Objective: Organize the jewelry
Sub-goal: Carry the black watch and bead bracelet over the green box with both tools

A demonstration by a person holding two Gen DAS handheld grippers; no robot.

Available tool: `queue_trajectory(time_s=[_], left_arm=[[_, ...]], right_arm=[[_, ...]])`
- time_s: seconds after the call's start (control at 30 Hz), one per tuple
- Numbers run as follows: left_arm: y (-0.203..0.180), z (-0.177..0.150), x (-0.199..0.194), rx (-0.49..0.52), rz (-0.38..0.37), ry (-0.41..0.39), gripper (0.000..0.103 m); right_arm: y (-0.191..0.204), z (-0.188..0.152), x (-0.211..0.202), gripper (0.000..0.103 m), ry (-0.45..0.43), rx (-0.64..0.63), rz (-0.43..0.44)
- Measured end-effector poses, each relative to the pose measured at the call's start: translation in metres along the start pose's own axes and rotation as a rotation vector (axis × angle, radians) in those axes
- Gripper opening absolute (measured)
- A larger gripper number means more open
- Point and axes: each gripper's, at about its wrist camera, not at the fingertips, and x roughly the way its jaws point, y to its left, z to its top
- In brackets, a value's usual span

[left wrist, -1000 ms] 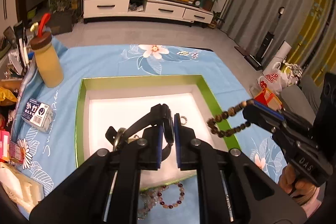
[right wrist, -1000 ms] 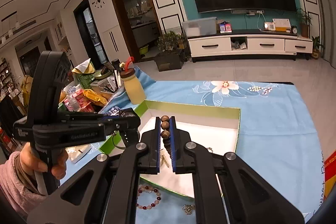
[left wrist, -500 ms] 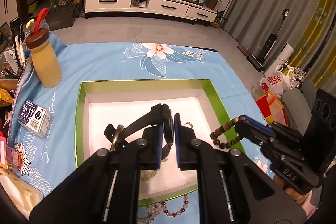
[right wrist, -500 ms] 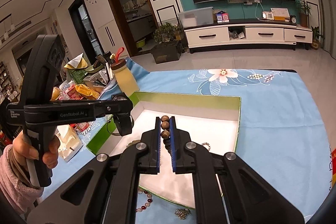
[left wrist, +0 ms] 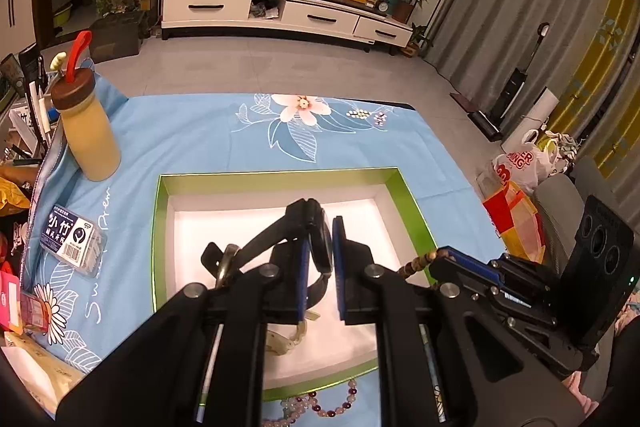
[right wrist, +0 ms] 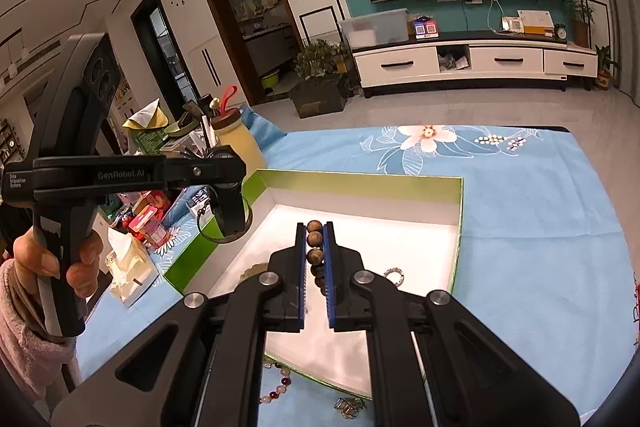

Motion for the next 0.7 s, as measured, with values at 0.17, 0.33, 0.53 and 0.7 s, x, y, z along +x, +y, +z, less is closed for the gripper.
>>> queue_trajectory(time_s=[0.17, 0.33, 0.53, 0.7], left_arm=[[0.006, 0.001, 0.010, -0.010, 0.015, 0.014, 0.011], [0.008, 0.000, 0.018, -0.008, 0.026, 0.027, 0.011], [0.013, -0.003, 0.034, -0.010, 0.053, 0.054, 0.011], [0.018, -0.006, 0.048, -0.021, 0.076, 0.081, 0.012]], right_arm=[[-0.001, -0.003, 0.010, 0.008, 0.021, 0.009, 0.003], [-0.001, -0.003, 0.017, 0.008, 0.037, 0.011, 0.001], [-0.005, -0.004, 0.023, 0.008, 0.061, 0.026, -0.002], [-0.007, -0.007, 0.030, 0.008, 0.088, 0.036, -0.012]])
